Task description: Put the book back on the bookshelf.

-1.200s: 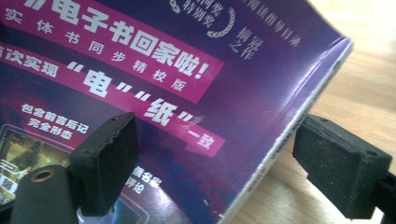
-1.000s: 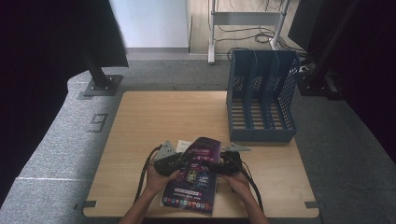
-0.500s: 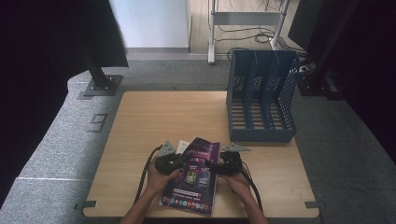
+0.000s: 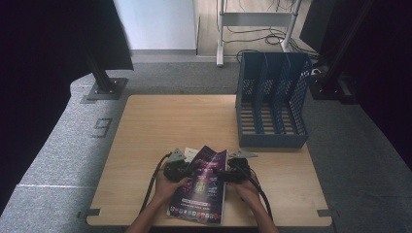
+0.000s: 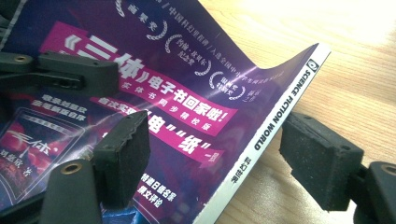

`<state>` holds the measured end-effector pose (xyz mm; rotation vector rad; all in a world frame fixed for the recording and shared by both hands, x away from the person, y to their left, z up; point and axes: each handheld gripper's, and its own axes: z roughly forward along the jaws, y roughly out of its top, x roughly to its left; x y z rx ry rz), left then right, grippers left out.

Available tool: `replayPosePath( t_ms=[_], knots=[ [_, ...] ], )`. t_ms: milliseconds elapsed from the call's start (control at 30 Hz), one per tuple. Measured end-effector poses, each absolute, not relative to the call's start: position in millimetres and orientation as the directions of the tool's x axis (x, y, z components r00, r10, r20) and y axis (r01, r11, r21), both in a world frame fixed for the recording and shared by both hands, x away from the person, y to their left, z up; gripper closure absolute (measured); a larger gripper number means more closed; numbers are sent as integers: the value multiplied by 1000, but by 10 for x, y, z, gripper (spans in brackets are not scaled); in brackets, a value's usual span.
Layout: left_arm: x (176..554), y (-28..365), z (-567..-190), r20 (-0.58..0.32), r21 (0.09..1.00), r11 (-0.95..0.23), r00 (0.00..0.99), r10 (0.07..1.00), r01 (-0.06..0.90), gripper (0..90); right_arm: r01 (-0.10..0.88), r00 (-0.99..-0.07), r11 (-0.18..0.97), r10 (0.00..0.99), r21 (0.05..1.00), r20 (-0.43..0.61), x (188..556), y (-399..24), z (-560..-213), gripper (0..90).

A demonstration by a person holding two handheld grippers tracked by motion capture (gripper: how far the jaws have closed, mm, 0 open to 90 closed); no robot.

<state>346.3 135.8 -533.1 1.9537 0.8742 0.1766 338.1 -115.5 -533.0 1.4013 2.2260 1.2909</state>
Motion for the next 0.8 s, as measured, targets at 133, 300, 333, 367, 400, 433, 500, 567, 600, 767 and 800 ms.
replayPosePath(
  t_ms=[133, 300, 333, 367, 400, 433, 500, 567, 600, 767, 800],
  knots=[
    [3476, 1358, -5355, -231, 807, -291, 729, 645, 514, 864, 622, -529, 166, 809, 765, 255, 3391, -1144, -5327, 244],
    [3478, 1352, -5362, -232, 805, -294, 728, 645, 516, 863, 631, -530, 179, 810, 755, 251, 3452, -1114, -5356, 257],
    [3486, 1355, -5368, -233, 803, -294, 727, 646, 519, 863, 634, -531, 182, 809, 752, 252, 3468, -1108, -5361, 263],
    [3492, 1360, -5372, -237, 801, -294, 727, 645, 522, 862, 636, -532, 185, 809, 749, 252, 3486, -1102, -5365, 271],
    [3498, 1364, -5375, -239, 799, -294, 726, 645, 525, 862, 635, -536, 193, 807, 748, 247, 3506, -1098, -5370, 282],
    [3502, 1366, -5378, -241, 798, -294, 725, 645, 526, 861, 637, -536, 195, 807, 746, 247, 3522, -1092, -5371, 291],
    [3508, 1369, -5381, -244, 797, -293, 725, 644, 528, 860, 639, -540, 204, 805, 741, 244, 3560, -1084, -5373, 313],
    [3511, 1370, -5381, -244, 796, -294, 725, 644, 529, 859, 639, -543, 204, 802, 741, 248, 3599, -1084, -5384, 337],
    [3512, 1370, -5382, -245, 796, -294, 725, 644, 530, 859, 641, -546, 204, 799, 740, 252, 3619, -1089, -5392, 348],
    [3515, 1373, -5384, -248, 795, -291, 723, 644, 532, 857, 657, -536, 187, 797, 730, 278, 3679, -1115, -5432, 419],
    [3515, 1375, -5384, -248, 795, -291, 723, 645, 533, 856, 659, -532, 185, 800, 729, 278, 3682, -1123, -5430, 451]
  ],
)
